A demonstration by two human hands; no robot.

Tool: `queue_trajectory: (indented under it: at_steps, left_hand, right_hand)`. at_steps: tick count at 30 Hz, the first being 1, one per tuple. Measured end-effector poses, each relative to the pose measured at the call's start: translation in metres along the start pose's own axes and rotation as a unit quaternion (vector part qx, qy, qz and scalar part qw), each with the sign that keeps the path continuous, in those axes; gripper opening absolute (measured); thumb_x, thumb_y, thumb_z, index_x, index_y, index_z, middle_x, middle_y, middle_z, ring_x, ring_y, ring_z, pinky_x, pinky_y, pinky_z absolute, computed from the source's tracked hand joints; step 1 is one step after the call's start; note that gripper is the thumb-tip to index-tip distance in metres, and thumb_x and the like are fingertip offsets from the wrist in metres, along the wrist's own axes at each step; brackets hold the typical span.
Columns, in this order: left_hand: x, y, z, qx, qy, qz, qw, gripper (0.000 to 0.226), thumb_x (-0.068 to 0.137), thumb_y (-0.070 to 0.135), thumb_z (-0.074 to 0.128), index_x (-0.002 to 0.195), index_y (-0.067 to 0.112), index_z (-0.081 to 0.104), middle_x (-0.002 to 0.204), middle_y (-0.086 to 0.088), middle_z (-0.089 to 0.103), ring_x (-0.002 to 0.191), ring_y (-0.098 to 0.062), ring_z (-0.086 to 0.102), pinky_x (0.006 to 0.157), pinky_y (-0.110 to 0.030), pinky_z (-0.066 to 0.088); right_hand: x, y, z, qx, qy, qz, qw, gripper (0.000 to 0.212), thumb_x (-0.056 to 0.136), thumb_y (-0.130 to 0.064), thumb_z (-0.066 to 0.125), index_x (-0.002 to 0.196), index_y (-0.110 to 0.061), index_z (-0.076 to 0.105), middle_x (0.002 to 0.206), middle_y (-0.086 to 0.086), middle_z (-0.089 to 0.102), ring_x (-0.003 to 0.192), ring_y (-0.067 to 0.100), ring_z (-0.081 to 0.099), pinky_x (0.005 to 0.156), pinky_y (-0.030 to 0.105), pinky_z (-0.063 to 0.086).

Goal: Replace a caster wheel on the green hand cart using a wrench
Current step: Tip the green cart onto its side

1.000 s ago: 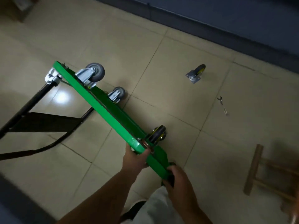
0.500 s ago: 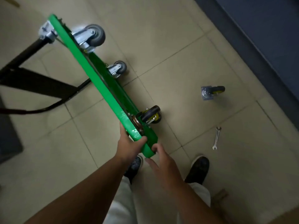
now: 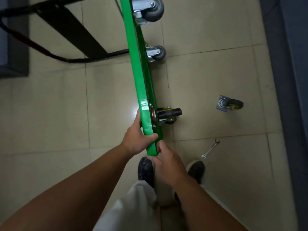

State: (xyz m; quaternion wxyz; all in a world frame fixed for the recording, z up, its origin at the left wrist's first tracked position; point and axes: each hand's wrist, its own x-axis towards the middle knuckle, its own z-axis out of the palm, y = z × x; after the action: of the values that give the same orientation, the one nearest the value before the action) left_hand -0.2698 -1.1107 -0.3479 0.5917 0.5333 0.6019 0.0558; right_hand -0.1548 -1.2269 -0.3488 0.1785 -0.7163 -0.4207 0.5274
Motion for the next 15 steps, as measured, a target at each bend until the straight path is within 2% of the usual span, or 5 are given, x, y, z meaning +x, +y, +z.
queue_trajectory:
  at_steps: [3,5,12,15]
  left_hand:
    - [-0.016,-0.005,0.02,0.026,-0.001,0.003,1.0,0.114,0.062,0.038,0.078,0.153,0.058,0.013,0.114,0.009,0.069,0.104,-0.014,0.069,0.085,-0.044,0.062]
    - [-0.026,-0.006,0.037,0.024,-0.004,0.002,1.0,0.118,0.064,0.037,0.079,0.155,0.056,0.008,0.119,0.008,0.068,0.103,-0.014,0.069,0.083,-0.044,0.062]
    - [-0.055,-0.008,0.1,0.004,0.032,-0.001,0.999,0.111,0.067,0.028,0.079,0.156,0.051,0.017,0.124,0.004,0.066,0.108,-0.014,0.067,0.086,-0.044,0.062]
    - [-0.065,-0.008,0.119,-0.01,0.031,-0.01,0.999,0.108,0.071,0.018,0.08,0.157,0.046,0.021,0.122,0.003,0.065,0.107,-0.007,0.066,0.088,-0.043,0.062]
  right_hand:
    - [-0.018,0.02,-0.002,-0.006,-0.008,-0.001,1.0,0.026,0.089,-0.036,0.07,0.102,-0.025,0.05,0.1,-0.004,0.067,0.092,0.02,0.061,0.078,0.044,0.053]
    - [-0.029,0.036,-0.006,-0.002,-0.009,0.005,1.0,0.026,0.089,-0.038,0.07,0.103,-0.026,0.051,0.099,-0.006,0.066,0.093,0.019,0.061,0.079,0.044,0.053]
    - [-0.058,0.096,-0.033,-0.015,-0.02,-0.05,0.998,0.029,0.086,-0.043,0.072,0.095,-0.028,0.049,0.094,-0.009,0.066,0.088,0.018,0.061,0.074,0.039,0.052]
    - [-0.072,0.116,-0.035,-0.009,-0.005,-0.068,0.998,0.032,0.085,-0.044,0.073,0.091,-0.029,0.045,0.09,-0.009,0.064,0.085,0.02,0.059,0.07,0.04,0.05]
